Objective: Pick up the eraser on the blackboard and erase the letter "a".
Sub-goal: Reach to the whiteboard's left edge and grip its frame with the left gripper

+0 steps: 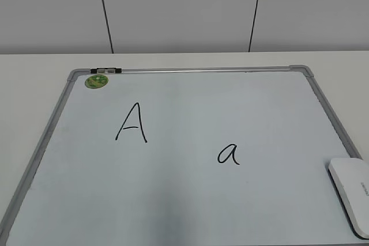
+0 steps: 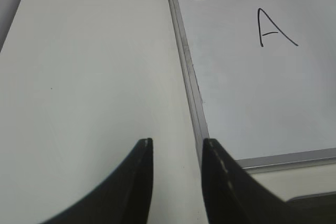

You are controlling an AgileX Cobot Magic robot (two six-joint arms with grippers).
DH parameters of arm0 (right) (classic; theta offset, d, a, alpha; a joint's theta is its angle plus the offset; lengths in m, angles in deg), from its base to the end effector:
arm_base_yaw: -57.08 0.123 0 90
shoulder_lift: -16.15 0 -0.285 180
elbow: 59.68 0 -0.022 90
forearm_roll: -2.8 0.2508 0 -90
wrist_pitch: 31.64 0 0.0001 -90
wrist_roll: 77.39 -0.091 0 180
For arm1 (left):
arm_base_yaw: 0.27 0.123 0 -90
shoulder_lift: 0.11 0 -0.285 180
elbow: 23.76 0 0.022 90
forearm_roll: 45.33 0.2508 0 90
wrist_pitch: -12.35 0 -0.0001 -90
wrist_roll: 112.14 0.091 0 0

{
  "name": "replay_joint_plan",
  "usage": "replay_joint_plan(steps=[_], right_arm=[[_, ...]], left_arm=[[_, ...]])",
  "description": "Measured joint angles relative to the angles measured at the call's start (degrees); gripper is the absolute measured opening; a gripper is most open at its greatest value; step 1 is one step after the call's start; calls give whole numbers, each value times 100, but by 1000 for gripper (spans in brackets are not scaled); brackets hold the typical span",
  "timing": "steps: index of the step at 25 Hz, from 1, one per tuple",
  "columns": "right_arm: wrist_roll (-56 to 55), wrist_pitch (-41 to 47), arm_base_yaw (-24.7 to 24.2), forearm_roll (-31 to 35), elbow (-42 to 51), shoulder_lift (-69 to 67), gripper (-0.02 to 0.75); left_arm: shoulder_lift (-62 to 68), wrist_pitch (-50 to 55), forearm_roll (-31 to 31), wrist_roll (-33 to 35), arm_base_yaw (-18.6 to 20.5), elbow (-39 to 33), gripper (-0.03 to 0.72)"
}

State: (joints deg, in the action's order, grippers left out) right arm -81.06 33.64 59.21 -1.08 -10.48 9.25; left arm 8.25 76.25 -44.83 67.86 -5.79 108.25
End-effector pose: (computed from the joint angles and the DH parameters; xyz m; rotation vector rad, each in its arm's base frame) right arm -0.0093 -0.0059 0.2681 0.0350 2.1162 -0.0217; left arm -0.0067 0.0014 0.2758 0.1004 2.0967 -0.0475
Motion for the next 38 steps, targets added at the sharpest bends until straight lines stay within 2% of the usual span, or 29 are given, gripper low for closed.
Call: replay_joint_plan(steps=[20, 25, 38], right_arm=[[0, 0, 0, 0, 0, 0, 587], [0, 0, 0, 0, 0, 0, 587], [0, 0, 0, 0, 0, 0, 587]], left_arm=[[132, -78, 0, 0, 0, 132, 228], [1308, -288, 0, 0, 0, 655, 228], [5641, -444, -117, -68, -10, 2328, 230]])
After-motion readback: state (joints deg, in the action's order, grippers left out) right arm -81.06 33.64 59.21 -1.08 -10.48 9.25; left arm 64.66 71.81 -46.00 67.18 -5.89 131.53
